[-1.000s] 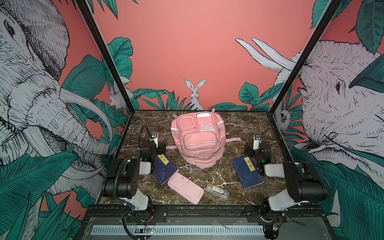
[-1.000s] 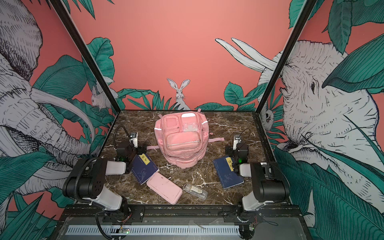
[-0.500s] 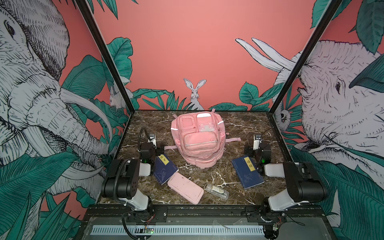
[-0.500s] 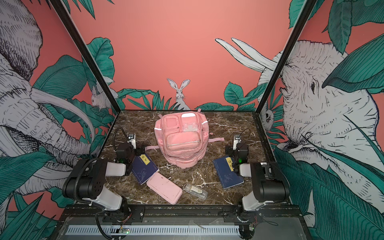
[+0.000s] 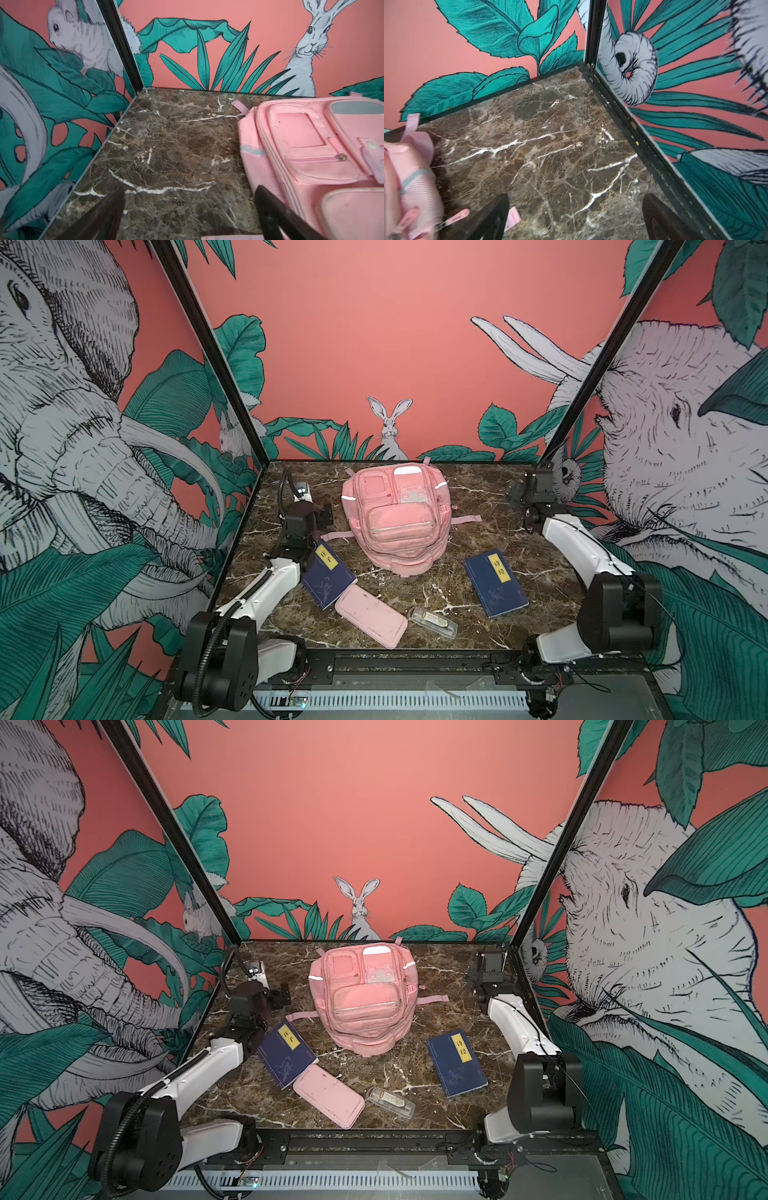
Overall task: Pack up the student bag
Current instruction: 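Reach both grippers toward the pink backpack's sides near the side buckles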
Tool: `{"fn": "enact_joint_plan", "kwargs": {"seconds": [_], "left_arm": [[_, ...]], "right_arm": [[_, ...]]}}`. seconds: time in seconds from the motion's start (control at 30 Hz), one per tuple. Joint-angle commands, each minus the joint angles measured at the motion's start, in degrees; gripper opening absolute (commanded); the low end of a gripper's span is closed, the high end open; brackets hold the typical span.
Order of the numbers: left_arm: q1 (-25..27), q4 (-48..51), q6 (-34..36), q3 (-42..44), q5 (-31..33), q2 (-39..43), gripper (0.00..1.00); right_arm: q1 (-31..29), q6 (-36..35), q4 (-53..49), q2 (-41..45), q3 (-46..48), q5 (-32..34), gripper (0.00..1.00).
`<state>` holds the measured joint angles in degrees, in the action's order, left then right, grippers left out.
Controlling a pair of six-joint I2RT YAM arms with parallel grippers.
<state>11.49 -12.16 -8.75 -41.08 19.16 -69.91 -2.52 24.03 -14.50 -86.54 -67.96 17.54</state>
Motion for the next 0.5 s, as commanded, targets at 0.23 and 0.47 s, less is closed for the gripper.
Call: {"fn": "enact_joint_plan", "kwargs": {"seconds": [0.23, 0.47], "left_arm": [[5.2, 25.0, -12.6, -12.8, -14.3, -10.2, 0.98], [10.9, 29.2, -15.1, -12.4, -15.8, -13.7, 0.98]], "right_arm": [[-3.1, 4.9, -10.4, -11.9, -8.7, -34.6, 0.98], [-10.0, 3.8, -14.1, -19.6, -13.8, -35.3, 0.95]]}}
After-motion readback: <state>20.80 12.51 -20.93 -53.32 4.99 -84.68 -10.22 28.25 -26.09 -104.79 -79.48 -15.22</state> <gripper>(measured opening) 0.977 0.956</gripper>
